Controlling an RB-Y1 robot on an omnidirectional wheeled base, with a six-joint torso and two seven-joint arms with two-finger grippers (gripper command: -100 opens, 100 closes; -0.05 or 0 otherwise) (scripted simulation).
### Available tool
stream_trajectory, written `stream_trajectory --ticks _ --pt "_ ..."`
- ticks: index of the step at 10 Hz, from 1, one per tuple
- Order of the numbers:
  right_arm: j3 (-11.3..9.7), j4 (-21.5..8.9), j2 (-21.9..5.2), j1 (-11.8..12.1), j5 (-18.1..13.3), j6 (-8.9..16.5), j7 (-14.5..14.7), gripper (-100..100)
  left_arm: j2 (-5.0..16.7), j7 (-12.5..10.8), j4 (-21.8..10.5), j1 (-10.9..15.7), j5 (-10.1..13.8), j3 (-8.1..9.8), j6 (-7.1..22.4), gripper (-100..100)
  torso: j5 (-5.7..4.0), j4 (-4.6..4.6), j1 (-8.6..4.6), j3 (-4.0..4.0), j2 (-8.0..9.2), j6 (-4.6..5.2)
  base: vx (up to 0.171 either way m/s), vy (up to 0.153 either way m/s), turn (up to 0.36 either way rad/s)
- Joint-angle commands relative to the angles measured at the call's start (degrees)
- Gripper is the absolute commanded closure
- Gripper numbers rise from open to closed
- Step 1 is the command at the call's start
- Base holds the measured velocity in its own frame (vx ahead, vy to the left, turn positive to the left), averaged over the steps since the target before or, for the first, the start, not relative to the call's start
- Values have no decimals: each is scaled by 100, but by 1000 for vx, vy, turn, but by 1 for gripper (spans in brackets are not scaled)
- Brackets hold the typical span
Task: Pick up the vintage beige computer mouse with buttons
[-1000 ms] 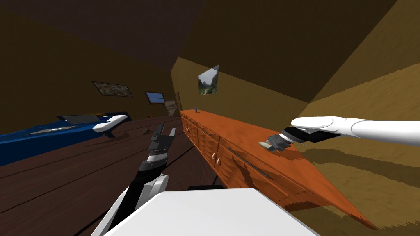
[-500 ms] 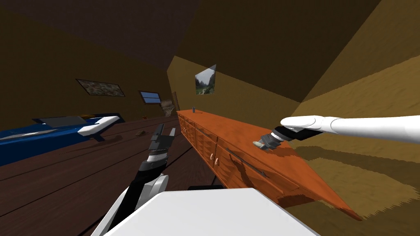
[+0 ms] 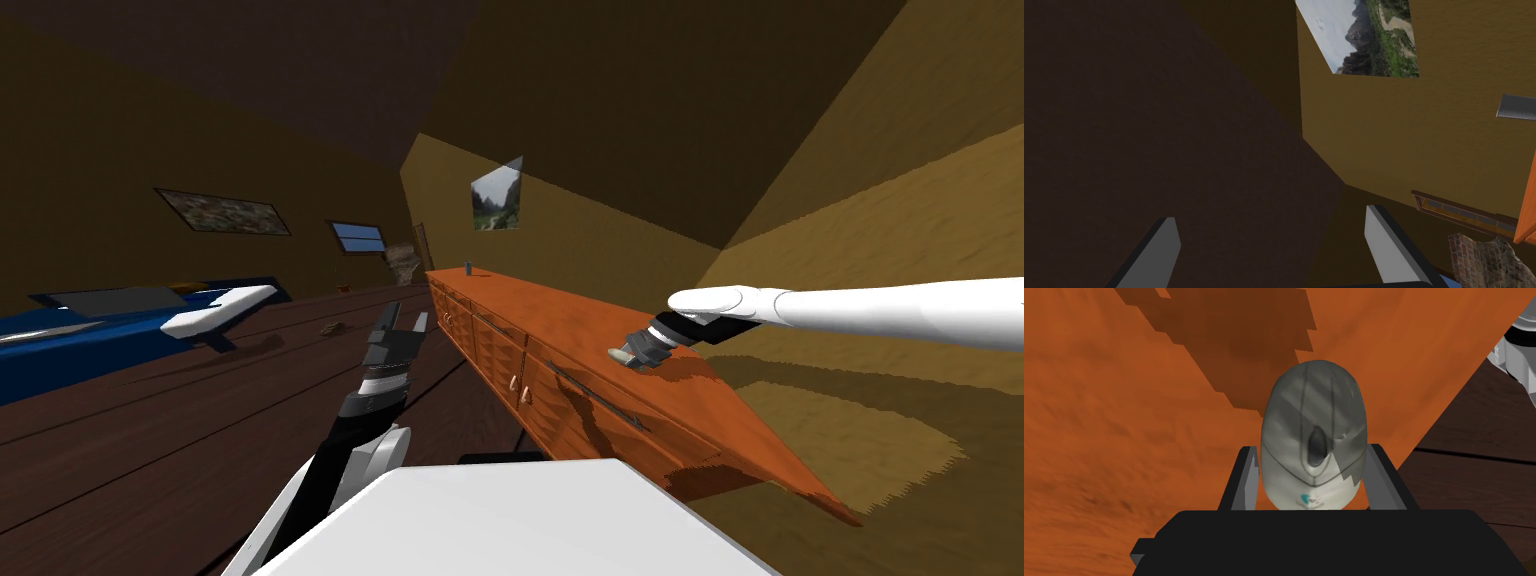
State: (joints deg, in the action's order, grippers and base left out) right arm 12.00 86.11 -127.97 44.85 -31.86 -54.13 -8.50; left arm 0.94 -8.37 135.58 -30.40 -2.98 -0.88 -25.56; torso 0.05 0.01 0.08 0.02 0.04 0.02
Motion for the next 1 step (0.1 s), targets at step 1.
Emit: stream_trajectory --ticks 1 --pt "0 0 0 0 0 0 0 0 0 0 0 0 0 0 0 0 0 0 0 0 0 0 0 0 0"
